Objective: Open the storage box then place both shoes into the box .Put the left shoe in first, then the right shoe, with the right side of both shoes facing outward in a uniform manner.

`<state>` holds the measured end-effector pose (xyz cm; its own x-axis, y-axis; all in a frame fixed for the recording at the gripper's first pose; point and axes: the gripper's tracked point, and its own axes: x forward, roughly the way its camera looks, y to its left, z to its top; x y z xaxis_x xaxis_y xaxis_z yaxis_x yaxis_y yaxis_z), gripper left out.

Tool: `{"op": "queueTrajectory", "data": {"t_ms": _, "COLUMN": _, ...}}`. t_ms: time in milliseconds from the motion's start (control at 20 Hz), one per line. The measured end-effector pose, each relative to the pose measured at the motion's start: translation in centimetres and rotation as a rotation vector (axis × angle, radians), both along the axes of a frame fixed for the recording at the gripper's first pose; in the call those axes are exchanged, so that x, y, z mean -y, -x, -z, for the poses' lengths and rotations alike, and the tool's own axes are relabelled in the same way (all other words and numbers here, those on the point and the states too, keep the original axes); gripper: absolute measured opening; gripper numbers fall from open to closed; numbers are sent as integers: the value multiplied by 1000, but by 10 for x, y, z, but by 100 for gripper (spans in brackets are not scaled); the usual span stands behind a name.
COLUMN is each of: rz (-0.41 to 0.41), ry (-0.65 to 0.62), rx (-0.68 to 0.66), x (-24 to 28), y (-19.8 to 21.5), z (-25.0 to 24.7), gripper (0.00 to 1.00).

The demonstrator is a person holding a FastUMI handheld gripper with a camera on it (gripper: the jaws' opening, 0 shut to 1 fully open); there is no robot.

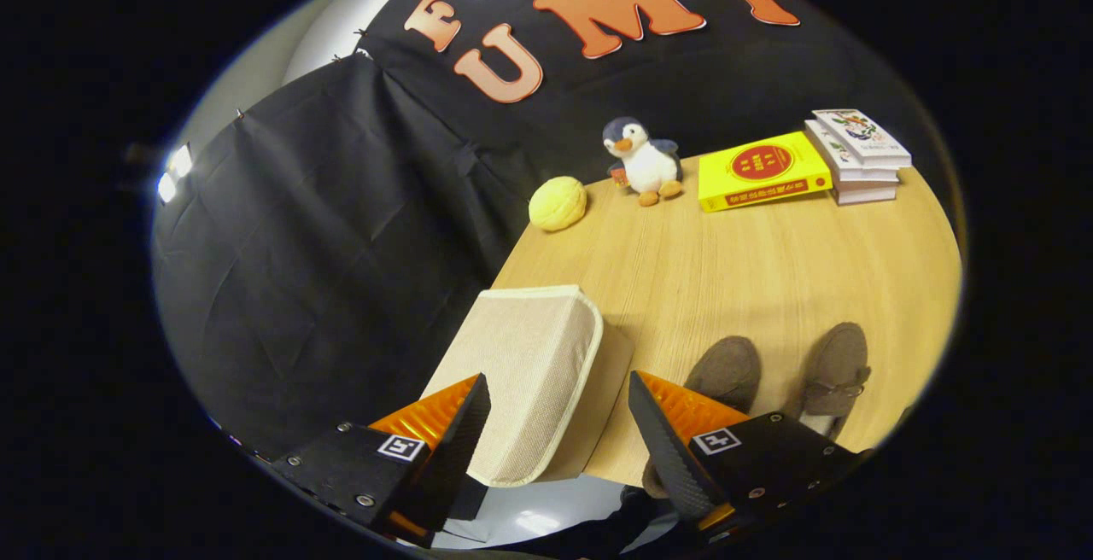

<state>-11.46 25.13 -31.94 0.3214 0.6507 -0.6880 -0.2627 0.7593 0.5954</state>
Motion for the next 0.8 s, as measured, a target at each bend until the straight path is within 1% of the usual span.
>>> {"op": "queueTrajectory", "data": {"t_ms": 150, "rz": -42, "ry": -16, "rx": -69, "x": -16, "y": 10, "z": 23, "gripper": 98}}
{"op": "queueTrajectory", "data": {"t_ms": 350, "rz": -48, "ry": -70, "rx": -171, "x": -34, "y": 24, "z": 48, "gripper": 98}}
{"op": "queueTrajectory", "data": {"t_ms": 550, "rz": -17, "ry": -150, "rx": -280, "x": -50, "y": 32, "z": 65, "gripper": 98}}
{"op": "queueTrajectory", "data": {"t_ms": 800, "rz": 2, "ry": -203, "rx": -344, "x": -62, "y": 36, "z": 77, "gripper": 98}}
